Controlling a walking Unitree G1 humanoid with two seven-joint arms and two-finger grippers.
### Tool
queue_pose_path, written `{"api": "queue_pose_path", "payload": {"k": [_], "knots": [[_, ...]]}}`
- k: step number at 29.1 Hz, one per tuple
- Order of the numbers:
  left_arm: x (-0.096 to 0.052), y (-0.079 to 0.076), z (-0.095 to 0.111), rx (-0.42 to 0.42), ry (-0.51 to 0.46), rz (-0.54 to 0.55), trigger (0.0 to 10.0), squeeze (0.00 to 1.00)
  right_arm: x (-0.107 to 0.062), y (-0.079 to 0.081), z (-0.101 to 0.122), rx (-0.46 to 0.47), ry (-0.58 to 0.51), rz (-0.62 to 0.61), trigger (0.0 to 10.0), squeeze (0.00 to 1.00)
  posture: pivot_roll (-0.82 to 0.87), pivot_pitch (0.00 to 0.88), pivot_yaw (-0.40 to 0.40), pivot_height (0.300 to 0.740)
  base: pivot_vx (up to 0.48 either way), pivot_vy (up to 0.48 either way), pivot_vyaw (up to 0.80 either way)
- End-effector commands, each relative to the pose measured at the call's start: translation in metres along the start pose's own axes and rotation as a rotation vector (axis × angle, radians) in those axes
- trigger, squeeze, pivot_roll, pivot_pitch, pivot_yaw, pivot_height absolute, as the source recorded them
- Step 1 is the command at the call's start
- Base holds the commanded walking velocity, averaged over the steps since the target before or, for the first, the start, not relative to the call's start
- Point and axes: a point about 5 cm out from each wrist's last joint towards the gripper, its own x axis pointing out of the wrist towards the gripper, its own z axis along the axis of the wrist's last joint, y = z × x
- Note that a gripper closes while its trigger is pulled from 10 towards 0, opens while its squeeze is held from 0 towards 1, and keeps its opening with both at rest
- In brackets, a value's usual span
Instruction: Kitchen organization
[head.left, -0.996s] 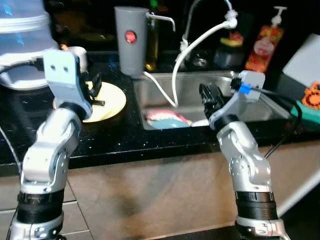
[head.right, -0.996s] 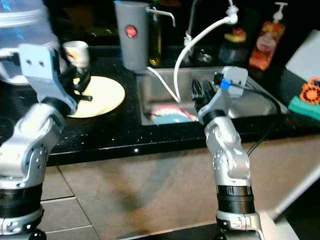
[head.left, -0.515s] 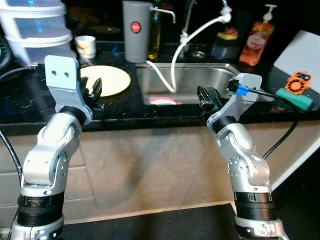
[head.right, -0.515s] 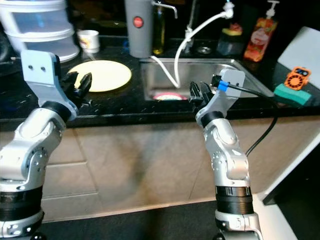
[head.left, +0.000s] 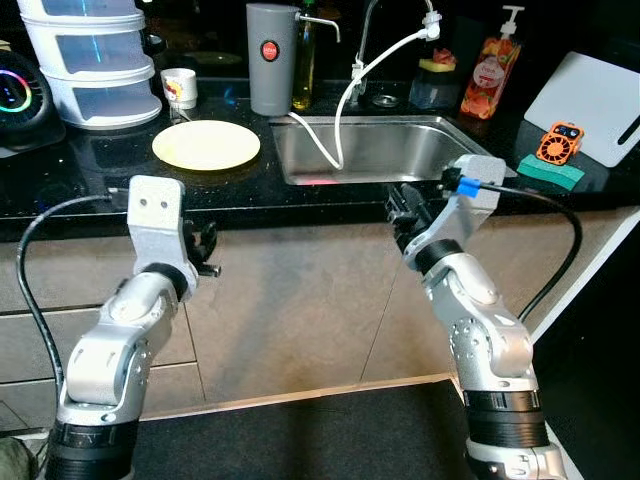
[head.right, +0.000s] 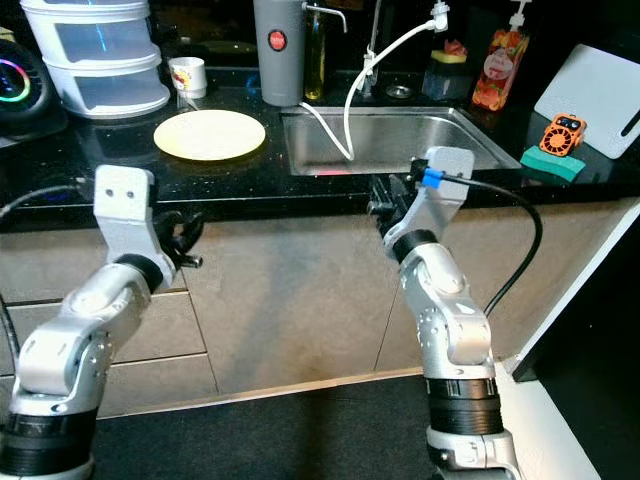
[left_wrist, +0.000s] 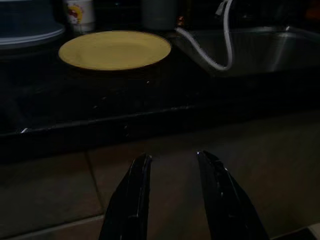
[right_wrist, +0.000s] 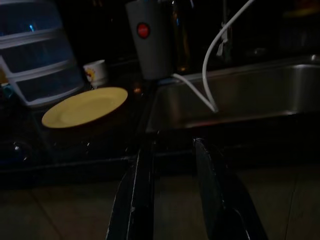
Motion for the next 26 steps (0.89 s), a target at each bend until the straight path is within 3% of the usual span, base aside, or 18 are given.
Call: {"api": "queue_pose_path", "payload": {"k": [1,3,8,11,21,23,26], "knots": [[0.000,0.000,-0.017,0.015,0.067,0.016,10.0,0.00,-0.004,-0.004,-0.013,-0.008,0.070,-0.005,10.0,0.00,-0.03,0.100,-0.032,0.740,0.000,0.000,0.00],[-0.004,0.003,-0.032,0.009,0.107,0.053,10.0,0.00,-0.011,-0.013,-0.035,-0.021,0.159,-0.020,10.0,0.00,-0.02,0.103,-0.033,0.740,0.000,0.000,0.00],[-0.006,0.008,-0.040,0.005,0.125,0.091,10.0,0.00,-0.016,-0.020,-0.049,-0.015,0.211,-0.038,10.0,0.00,-0.02,0.105,-0.034,0.740,0.000,0.000,0.00],[-0.008,0.013,-0.045,0.008,0.129,0.126,10.0,0.00,-0.025,-0.029,-0.071,-0.004,0.297,-0.058,10.0,0.00,-0.02,0.105,-0.035,0.740,0.000,0.000,0.00],[-0.006,0.012,-0.067,-0.016,0.132,0.139,10.0,0.00,-0.035,-0.038,-0.098,-0.004,0.368,-0.075,10.0,0.00,-0.02,0.108,-0.031,0.740,0.000,0.000,0.00],[-0.005,0.009,-0.079,-0.039,0.158,0.124,10.0,0.00,-0.038,-0.043,-0.109,-0.022,0.400,-0.085,10.0,0.00,-0.02,0.109,-0.032,0.740,0.000,0.000,0.00],[-0.005,0.000,-0.114,-0.071,0.251,0.075,10.0,0.00,-0.052,-0.056,-0.137,-0.057,0.496,-0.122,10.0,0.00,-0.02,0.112,-0.028,0.740,0.000,0.000,0.00]]}}
